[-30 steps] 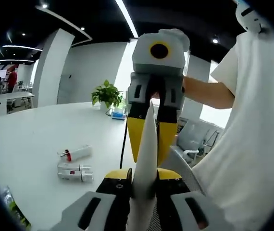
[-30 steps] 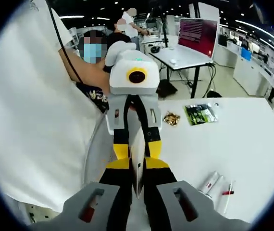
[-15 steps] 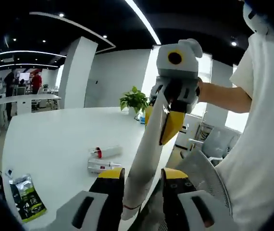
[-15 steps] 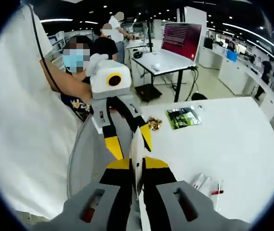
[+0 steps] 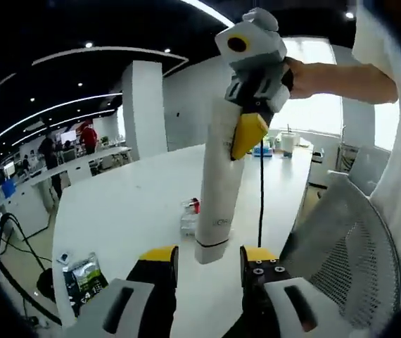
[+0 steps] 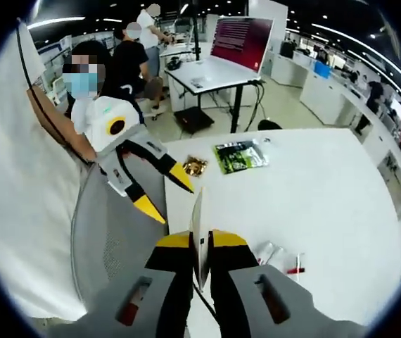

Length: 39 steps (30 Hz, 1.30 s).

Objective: Arrange the skincare products in the storage area until every visible bottle or jar stands upright without overlapping.

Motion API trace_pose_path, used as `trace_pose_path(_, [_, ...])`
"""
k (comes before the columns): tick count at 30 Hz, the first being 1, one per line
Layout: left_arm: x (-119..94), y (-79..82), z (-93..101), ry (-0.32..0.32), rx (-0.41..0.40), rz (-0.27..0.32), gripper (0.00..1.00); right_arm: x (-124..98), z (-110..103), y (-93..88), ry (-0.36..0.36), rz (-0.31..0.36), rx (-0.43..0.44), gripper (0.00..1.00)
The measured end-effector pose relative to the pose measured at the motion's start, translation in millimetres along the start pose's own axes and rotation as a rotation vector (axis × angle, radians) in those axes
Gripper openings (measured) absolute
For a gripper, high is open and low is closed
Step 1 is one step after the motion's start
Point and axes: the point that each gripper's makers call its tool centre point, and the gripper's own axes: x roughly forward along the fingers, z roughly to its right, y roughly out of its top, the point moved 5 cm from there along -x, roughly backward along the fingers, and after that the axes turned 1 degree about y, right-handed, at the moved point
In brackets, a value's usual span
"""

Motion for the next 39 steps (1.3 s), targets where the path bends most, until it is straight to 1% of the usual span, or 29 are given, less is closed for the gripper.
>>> trace_pose_path(2, [1, -4.4, -0.4, 0.020, 0.041, -0.027, 0.36, -1, 9, 1.4, -0.014, -0.012, -0.005, 0.05])
trace_pose_path(4, [3, -7.6, 1.3, 0.021, 0.058, -0.037, 0.35, -3, 20, 3.3, -0.028, -0.018, -0.008, 0.05])
trace_pose_path(7, [5, -15.4, 1.5, 0.021, 0.090, -0.083, 0.34, -4, 36, 5.4, -0.048, -0.032, -0.013, 0.05])
trace_pose_path(9, [7, -19.2, 1.2, 0.021, 0.100, -0.104, 0.34, -4, 46, 7.0, -0.058, -0.045, -0.021, 0.05])
trace_pose_path(11, [6, -18.2, -0.3, 0.036, 0.106, -0.112, 0.33, -4, 54, 8.4, -0.064, -0.051, -0.021, 0.05])
trace_pose_path(13, [6, -20.7, -2.2, 0.040, 0.092, -0.126, 0.34, -3, 63, 10.4, -0.067, -0.059, -0.025, 0.05])
trace_pose_path(18, [7, -23.8, -2.7, 0.045, 0.100, -0.145, 0.34, 4, 82, 13.5, -0.068, -0.097, -0.045, 0.05])
trace_pose_path(23, [8, -28.5, -3.3, 0.047, 0.103, -0.175, 0.34, 9, 98, 14.1, -0.065, -0.137, -0.075, 0.05])
trace_pose_path(29, [8, -32.2, -4.7, 0.052, 0.106, -0.196, 0.33, 16, 114, 12.6, -0.057, -0.180, -0.094, 0.05])
trace_pose_path(33, [7, -33.3, -8.5, 0.073, 0.094, -0.207, 0.32, 20, 128, 12.8, -0.054, -0.204, -0.109, 0.05])
trace_pose_path(39, [6, -34.7, -12.2, 0.097, 0.094, -0.214, 0.30, 28, 152, 12.7, -0.049, -0.233, -0.105, 0.05])
